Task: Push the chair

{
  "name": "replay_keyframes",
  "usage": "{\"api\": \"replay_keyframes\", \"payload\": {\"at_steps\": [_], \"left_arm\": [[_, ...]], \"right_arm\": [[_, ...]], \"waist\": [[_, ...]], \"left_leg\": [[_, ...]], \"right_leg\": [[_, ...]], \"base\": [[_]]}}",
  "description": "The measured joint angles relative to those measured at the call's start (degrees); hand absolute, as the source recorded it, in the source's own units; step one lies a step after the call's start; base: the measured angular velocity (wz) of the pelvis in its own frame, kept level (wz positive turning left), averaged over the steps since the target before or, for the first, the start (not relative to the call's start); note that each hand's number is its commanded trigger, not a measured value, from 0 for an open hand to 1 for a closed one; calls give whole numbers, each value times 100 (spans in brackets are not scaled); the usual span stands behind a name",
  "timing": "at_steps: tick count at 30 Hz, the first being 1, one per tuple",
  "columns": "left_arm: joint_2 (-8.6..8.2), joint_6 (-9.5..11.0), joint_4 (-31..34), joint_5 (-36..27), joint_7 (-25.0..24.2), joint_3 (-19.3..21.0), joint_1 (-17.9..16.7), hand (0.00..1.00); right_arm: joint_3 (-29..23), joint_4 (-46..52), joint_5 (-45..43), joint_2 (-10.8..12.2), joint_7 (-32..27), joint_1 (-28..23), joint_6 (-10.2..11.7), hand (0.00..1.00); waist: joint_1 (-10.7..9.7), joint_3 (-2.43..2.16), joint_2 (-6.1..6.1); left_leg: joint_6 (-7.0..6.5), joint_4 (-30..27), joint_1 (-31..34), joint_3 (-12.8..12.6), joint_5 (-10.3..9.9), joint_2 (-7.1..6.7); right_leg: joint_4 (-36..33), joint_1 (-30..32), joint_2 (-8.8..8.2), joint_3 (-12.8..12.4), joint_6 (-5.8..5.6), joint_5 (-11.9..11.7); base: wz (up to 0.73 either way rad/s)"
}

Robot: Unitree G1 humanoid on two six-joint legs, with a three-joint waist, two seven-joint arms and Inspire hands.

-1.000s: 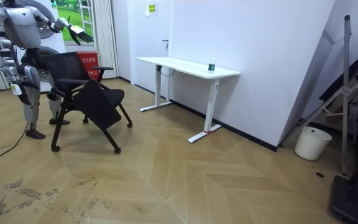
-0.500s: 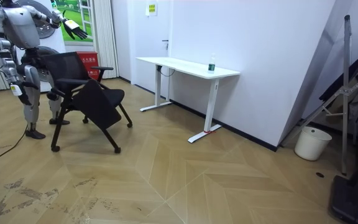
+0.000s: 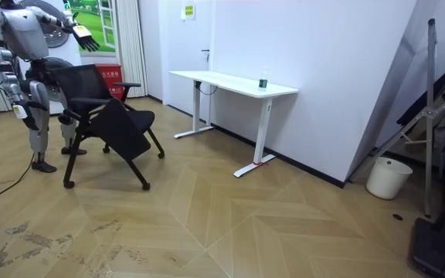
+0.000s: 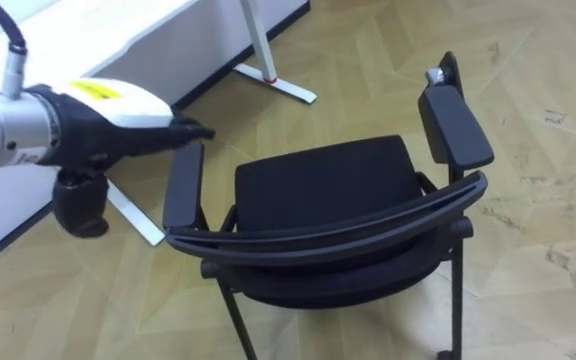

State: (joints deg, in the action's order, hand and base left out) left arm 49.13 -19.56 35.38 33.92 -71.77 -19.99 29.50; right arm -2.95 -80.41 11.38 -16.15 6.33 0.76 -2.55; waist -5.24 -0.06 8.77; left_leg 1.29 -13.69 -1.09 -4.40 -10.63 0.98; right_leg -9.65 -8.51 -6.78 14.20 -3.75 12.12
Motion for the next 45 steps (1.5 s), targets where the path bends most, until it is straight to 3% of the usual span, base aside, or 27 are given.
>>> {"api": "replay_keyframes", "payload": {"at_steps": [7,10,12,16,23,26,29,34,35,40,45], "left_arm": [[-143,0,-31,-587,28,-57,-86,0],[-158,-8,-84,-765,207,-57,-336,0],[-256,-11,-115,-875,317,-56,-516,0],[-593,-8,-265,-957,513,-57,-726,0],[-891,6,-596,-976,987,-50,-739,0],[-1156,14,-780,-965,1313,-39,-859,0],[-1296,46,-1033,-961,1486,-40,-979,0],[-1515,119,-1331,-854,1933,-8,-1242,0],[-1593,142,-1441,-846,2040,-9,-1259,0],[-2092,155,-2163,-673,2459,10,-1311,0],[-2376,171,-2564,-639,2707,6,-1485,0]], "right_arm": [[178,0,219,-2,8,34,-7,0],[185,2,249,6,-5,62,-10,0],[182,4,244,1,-25,60,-11,0],[180,2,235,1,-77,53,-7,0],[171,33,286,9,-108,40,-8,0],[170,33,290,22,-203,40,-9,0],[173,33,297,35,-257,41,-5,0],[172,74,389,115,-380,46,2,0],[176,72,401,123,-382,46,-1,0],[173,105,370,172,-530,37,-9,0],[171,261,371,272,-655,25,-13,0]], "waist": [[-137,46,20],[-241,67,32],[-265,67,32],[-303,78,17],[-389,72,28],[-404,72,28],[-408,79,19],[-389,173,-128],[-388,175,-173],[-396,134,-283],[-443,117,-358]], "left_leg": [[0,0,34,37,0,0],[0,0,34,24,-1,1],[-10,-1,35,-20,-9,5],[-29,-1,43,-65,-23,5],[-30,10,16,-111,-23,11],[-30,20,2,-117,-23,12],[-30,40,-26,-149,-23,19],[-31,93,-51,-262,-22,29],[-31,93,-41,-278,-22,29],[-30,96,-30,-326,-22,39],[-30,108,-29,-338,-22,39]], "right_leg": [[-15,26,10,-11,1,-1],[-15,40,10,-5,1,-1],[-14,59,7,-35,1,-1],[-19,94,6,-98,-6,-5],[-30,106,9,-161,-8,-6],[-30,101,13,-172,-8,-6],[-30,97,16,-221,-8,-6],[-46,174,16,-324,-8,-6],[-40,189,17,-345,-9,-6],[-104,265,25,-461,-9,-6],[-113,271,28,-474,-8,-6]], "base": [[1],[-3],[-8],[-7],[-4],[0],[-5],[-12],[-8],[-8],[-1]]}}
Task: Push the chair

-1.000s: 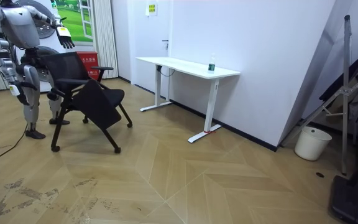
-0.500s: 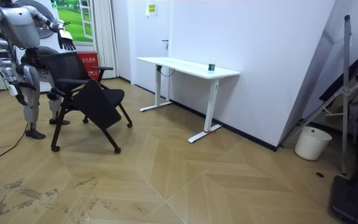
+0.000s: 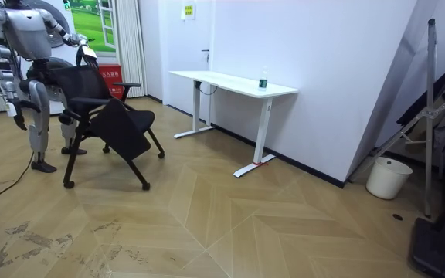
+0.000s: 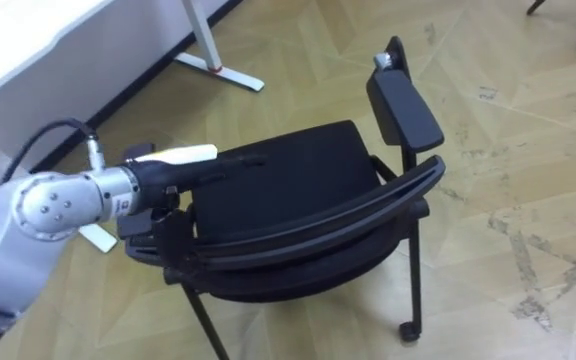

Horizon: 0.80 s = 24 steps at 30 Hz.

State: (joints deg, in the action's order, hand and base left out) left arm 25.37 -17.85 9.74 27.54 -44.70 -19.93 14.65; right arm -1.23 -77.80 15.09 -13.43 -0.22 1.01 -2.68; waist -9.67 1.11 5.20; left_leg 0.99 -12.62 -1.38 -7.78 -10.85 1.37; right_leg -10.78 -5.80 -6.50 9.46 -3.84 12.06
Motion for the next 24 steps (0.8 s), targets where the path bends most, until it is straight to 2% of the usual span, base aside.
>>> {"api": "replay_keyframes", "payload": {"at_steps": [2,5,9,12,17,18,19,20,24], "left_arm": [[-171,5,-222,24,153,9,-76,0],[-326,29,-624,21,300,7,-102,0],[-396,27,-775,78,413,33,-124,0],[-428,25,-835,77,442,33,-131,0],[-449,-13,-987,72,318,-95,-150,0],[-475,-64,-1092,72,232,-149,-185,0],[-491,-81,-1111,88,125,-199,-194,53],[-499,-69,-1097,181,63,-224,-189,100],[-492,-79,-1096,204,-103,-214,-162,100]], "right_arm": [[-2,22,-23,13,1,-2,-1,0],[1,23,-23,21,-81,-1,-3,0],[-5,61,-47,22,-212,-4,-19,0],[-4,192,-103,22,-232,-10,-140,0],[1,255,-122,10,-181,9,-242,0],[1,290,-139,12,-99,11,-249,0],[-6,300,-182,12,-19,12,-252,0],[-14,299,-235,12,37,14,-255,0],[-47,301,-319,1,104,60,-291,0]], "waist": [[-1,-24,-27],[-38,-59,-54],[-168,-91,-12],[-272,-93,-7],[-391,-74,-24],[-411,-59,-29],[-428,-40,-44],[-435,-14,-53],[-465,27,14]], "left_leg": [[0,-2,1,0,0,0],[-2,-12,-23,9,2,1],[-15,-18,-32,22,9,1],[-21,-24,-51,22,14,3],[-21,10,-128,-9,14,2],[-21,11,-129,-16,14,3],[-21,8,-131,-22,14,4],[-21,7,-130,-27,13,6],[-23,-5,-115,-30,9,5]], "right_leg": [[-1,-2,1,3,0,0],[-6,-32,4,1,1,-2],[-13,-45,6,-1,-3,-24],[-27,-64,6,-10,-2,-27],[8,-126,10,-59,-8,-31],[7,-113,13,-83,-8,-31],[15,-113,17,-105,-8,-31],[19,-112,21,-144,-7,-31],[21,-111,22,-154,-8,-31]], "base": [[0],[0],[1],[-1],[-3],[-5],[-5],[-3],[0]]}}
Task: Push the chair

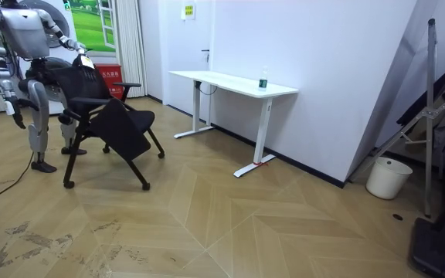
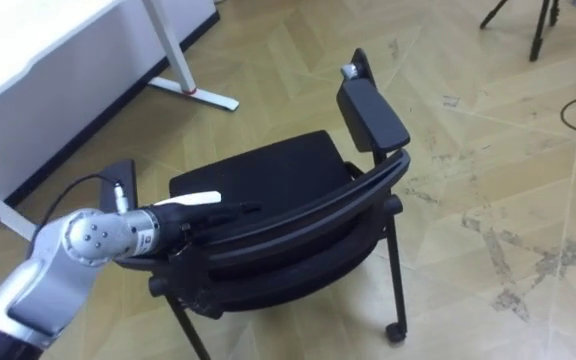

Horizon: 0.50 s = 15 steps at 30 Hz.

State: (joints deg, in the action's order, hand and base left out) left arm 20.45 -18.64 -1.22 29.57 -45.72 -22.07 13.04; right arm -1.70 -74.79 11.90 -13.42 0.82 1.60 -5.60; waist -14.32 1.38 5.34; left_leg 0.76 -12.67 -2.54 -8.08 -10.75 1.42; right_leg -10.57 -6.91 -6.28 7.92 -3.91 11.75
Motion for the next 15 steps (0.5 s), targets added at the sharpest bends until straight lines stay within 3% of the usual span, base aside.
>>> {"api": "replay_keyframes", "payload": {"at_steps": [1,4,9,15], "left_arm": [[8,-11,-5,1,-43,4,11,100],[28,-17,-3,17,-122,-13,12,100],[-7,13,55,339,168,-48,-34,100],[-23,-87,118,710,267,-46,-27,100]], "right_arm": [[-14,0,-18,-8,4,32,-24,0],[-13,5,-47,-38,20,63,-27,0],[-17,-6,9,-34,60,69,-34,0],[-82,-17,29,-24,73,67,-79,0]], "waist": [[-23,14,34],[-76,-3,97],[-54,-4,95],[-35,-8,101]], "left_leg": [[0,-4,0,0,0,1],[0,-7,-8,0,0,2],[-1,-59,-2,5,0,2],[-4,-82,11,-1,-1,18]], "right_leg": [[0,0,2,-2,0,0],[4,-8,3,0,0,0],[-6,-28,1,-8,0,0],[-11,13,18,-49,-2,3]], "base": [[0],[0],[0],[-1]]}}
